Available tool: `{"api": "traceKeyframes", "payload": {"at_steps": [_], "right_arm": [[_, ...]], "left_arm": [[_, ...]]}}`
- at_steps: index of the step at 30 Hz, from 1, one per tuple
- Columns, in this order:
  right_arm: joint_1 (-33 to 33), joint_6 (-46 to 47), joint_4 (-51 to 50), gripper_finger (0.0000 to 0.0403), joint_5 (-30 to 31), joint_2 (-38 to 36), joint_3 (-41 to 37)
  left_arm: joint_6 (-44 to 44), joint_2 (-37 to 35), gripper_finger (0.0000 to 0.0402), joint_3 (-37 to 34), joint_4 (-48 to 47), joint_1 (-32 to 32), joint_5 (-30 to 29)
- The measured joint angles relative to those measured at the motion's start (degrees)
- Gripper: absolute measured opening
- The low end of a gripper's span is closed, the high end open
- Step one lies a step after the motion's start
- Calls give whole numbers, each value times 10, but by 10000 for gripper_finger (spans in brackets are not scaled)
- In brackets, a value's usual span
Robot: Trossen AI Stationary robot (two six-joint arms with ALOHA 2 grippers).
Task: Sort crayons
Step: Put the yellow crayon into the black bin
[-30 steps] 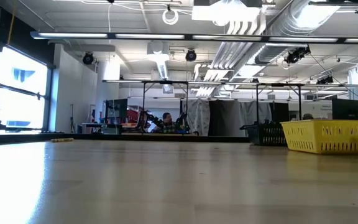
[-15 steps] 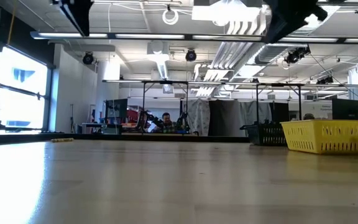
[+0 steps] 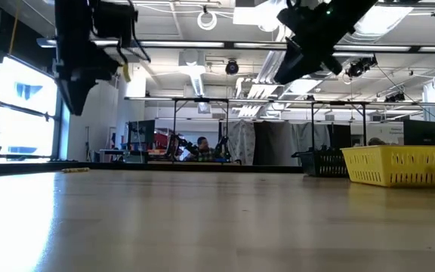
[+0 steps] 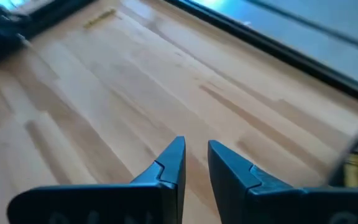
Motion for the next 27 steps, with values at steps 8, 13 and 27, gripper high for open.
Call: {"api": "traceKeyframes", "payload": {"at_steps": [8,13,27], "right_arm": [[-71,14,71,52,-99,0,-19],[-75,14,72,52,-99,0,-19],[-75,16,89,110,-40,0,-19]], "left_arm": [[27,0,70,-62,111,131,49],[94,1,70,-69,132,179,61],[199,2,98,-69,246,268,104]]}}
